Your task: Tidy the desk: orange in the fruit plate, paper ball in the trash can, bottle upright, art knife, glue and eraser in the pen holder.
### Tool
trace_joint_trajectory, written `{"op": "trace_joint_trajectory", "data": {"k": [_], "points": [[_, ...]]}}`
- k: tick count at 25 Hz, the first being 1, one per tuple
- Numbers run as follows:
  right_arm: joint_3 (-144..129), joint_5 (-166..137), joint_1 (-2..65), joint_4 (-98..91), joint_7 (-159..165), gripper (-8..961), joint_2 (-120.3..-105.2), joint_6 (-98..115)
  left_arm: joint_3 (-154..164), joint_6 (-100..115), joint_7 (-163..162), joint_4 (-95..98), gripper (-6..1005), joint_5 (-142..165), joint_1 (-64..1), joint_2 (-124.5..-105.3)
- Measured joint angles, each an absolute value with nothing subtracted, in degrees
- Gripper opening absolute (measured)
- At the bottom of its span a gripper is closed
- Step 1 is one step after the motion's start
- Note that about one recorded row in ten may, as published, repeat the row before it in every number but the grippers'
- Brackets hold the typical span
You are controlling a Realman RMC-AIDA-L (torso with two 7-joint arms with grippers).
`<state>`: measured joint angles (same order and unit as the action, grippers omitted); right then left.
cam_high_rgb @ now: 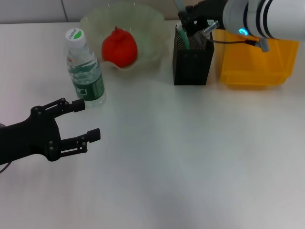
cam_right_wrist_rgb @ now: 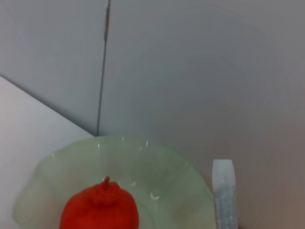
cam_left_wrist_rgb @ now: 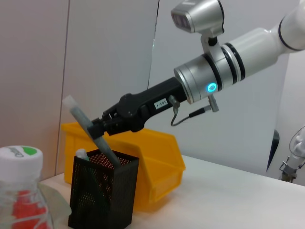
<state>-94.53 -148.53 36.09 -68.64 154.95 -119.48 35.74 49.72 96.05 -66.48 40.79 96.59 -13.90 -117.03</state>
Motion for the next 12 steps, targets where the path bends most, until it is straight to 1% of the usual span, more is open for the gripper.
{"op": "trace_joint_trajectory", "data": {"k": [3, 12], "points": [[-94.7, -147.6, 36.1, -67.2, 155.0, 131, -119.44, 34.6, 49.4, 96.0, -65.6, 40.2, 847, 96.6, -14.1, -117.07], [-96.2, -146.8, 34.5, -67.1, 154.9, 183, -119.44, 35.1, 49.1, 96.0, -64.9, 39.2, 847, 96.6, -14.3, -117.07]]}}
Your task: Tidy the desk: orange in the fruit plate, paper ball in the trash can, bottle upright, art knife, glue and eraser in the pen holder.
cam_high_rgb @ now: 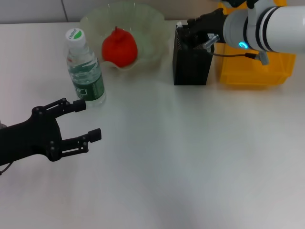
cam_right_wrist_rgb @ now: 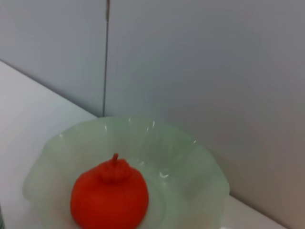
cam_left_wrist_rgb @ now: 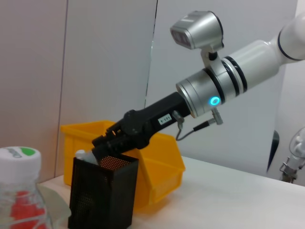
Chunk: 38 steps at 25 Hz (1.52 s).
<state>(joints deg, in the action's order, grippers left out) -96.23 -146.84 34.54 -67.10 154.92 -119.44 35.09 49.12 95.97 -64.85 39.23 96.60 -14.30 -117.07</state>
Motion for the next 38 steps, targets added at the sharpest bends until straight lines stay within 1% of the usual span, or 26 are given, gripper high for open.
{"op": "trace_joint_trajectory", "data": {"k": [2, 4, 6, 7, 8, 11, 12, 13, 14, 15, 17, 18, 21, 22, 23, 27, 34, 35, 38], "points": [[-96.3, -146.5, 33.4, -68.4, 154.8, 195, -119.33, 35.3, 47.9, 96.2, -64.7, 38.6, 847, 96.5, -14.4, -116.99], [-96.1, -146.0, 32.7, -69.5, 154.6, 289, -119.24, 35.6, 47.7, 96.3, -64.7, 38.6, 847, 96.5, -14.4, -116.94], [-95.3, -143.1, 30.8, -72.7, 152.1, 383, -118.94, 37.1, 47.3, 96.9, -64.9, 38.4, 847, 96.5, -14.3, -116.75], [-92.3, -136.4, 28.0, -76.9, 145.1, 430, -118.64, 41.1, 47.2, 97.3, -65.1, 38.4, 847, 96.4, -14.3, -116.66], [-92.3, -136.4, 28.0, -76.9, 145.1, 475, -118.64, 41.1, 47.2, 97.6, -65.4, 38.3, 847, 96.4, -14.3, -116.45], [-83.7, -124.0, 25.9, -79.7, 131.2, 608, -118.79, 52.8, 47.1, 98.7, -66.5, 37.5, 847, 96.4, -14.5, -115.79], [-76.2, -116.0, 25.5, -79.3, 122.8, 653, -118.92, 64.1, 47.1, 99.1, -67.0, 37.2, 847, 96.4, -14.8, -115.49], [-76.2, -116.0, 25.5, -79.3, 122.8, 663, -118.92, 64.1, 47.1, 99.9, -67.5, 36.7, 847, 96.5, -15.0, -115.1], [-72.7, -113.4, 25.5, -78.5, 119.5, 672, -118.91, 69.8, 47.1, 99.9, -67.5, 36.7, 847, 96.5, -15.0, -115.1], [-70.2, -111.7, 25.5, -77.7, 116.9, 682, -118.9, 74.9, 47.3, 101.7, -68.1, 36.3, 847, 96.6, -15.3, -114.55], [-64.2, -110.2, 24.8, -74.8, 107.8, 701, -118.95, 86.1, 47.5, 103.6, -68.1, 36.3, 847, 96.7, -15.4, -114.28], [-64.2, -110.2, 24.8, -74.8, 107.8, 710, -118.95, 86.1, 47.5, 103.6, -68.1, 36.3, 847, 96.7, -15.4, -114.28], [-62.7, -109.3, 22.6, -71.0, 98.5, 739, -119.09, 91.6, 47.6, 107.3, -68.2, 36.3, 847, 96.7, -15.5, -113.25], [-62.6, -108.0, 21.2, -68.1, 93.2, 739, -119.08, 93.6, 47.6, 109.0, -69.1, 36.3, 847, 96.8, -15.7, -112.44], [-62.6, -108.0, 21.2, -68.1, 93.2, 739, -119.08, 93.6, 47.6, 109.0, -69.1, 36.3, 847, 96.8, -15.7, -112.44], [-62.6, -106.5, 19.3, -61.2, 84.1, 739, -119.09, 95.4, 47.5, 110.2, -70.9, 36.3, 847, 99.4, -16.2, -111.34], [-62.5, -107.0, 18.8, -57.2, 82.4, 739, -118.88, 96.8, 47.4, 110.3, -74.1, 36.3, 847, 105.0, -18.8, -110.85], [-62.1, -107.0, 18.2, -56.7, 81.6, 739, -118.75, 97.9, 47.2, 110.4, -75.0, 36.3, 847, 106.7, -19.9, -110.76], [-61.9, -107.0, 17.0, -56.6, 80.2, 739, -118.77, 99.0, 47.2, 110.6, -75.6, 36.3, 847, 107.8, -20.7, -110.71]]}}
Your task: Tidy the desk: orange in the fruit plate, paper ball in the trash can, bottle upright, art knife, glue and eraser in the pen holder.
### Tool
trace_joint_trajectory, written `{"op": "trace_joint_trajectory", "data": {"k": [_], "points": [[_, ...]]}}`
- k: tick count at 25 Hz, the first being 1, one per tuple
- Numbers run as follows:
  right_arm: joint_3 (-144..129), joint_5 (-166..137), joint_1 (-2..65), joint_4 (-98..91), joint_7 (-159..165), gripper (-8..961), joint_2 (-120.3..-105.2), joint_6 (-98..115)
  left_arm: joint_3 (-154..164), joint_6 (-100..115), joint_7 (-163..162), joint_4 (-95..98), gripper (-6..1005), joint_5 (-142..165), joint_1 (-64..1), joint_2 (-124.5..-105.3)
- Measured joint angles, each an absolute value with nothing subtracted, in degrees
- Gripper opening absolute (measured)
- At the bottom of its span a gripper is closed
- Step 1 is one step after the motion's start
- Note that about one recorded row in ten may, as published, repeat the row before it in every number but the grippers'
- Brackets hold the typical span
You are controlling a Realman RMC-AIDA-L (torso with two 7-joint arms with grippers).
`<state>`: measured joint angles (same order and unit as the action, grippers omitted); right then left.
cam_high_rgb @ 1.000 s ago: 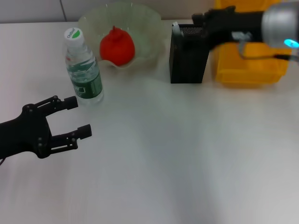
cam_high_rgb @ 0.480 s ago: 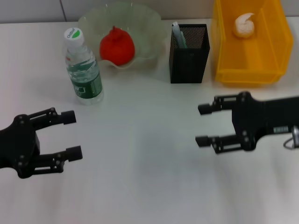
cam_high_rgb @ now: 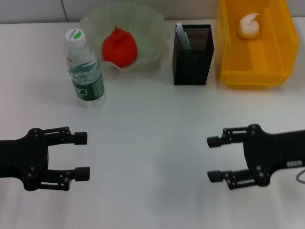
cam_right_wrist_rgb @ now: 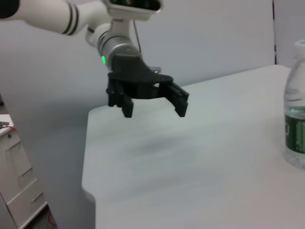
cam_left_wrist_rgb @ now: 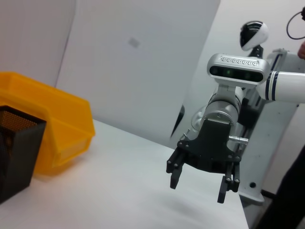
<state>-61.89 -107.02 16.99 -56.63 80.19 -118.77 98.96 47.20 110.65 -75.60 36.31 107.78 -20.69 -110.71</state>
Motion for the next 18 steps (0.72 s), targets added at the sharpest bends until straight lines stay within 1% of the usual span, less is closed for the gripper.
{"op": "trace_joint_trajectory", "data": {"k": [2, 4, 18], "points": [[-61.3, -106.8, 15.4, -56.6, 77.8, 739, -118.96, 99.3, 47.2, 110.8, -76.3, 36.3, 847, 108.7, -21.5, -110.71], [-60.8, -106.7, 15.1, -56.3, 77.2, 739, -119.0, 99.3, 47.3, 110.7, -76.7, 36.3, 847, 108.8, -21.7, -110.71], [-59.1, -106.7, 15.7, -54.8, 75.7, 739, -119.06, 99.5, 47.2, 110.1, -77.0, 36.3, 847, 108.8, -21.9, -110.74]]}}
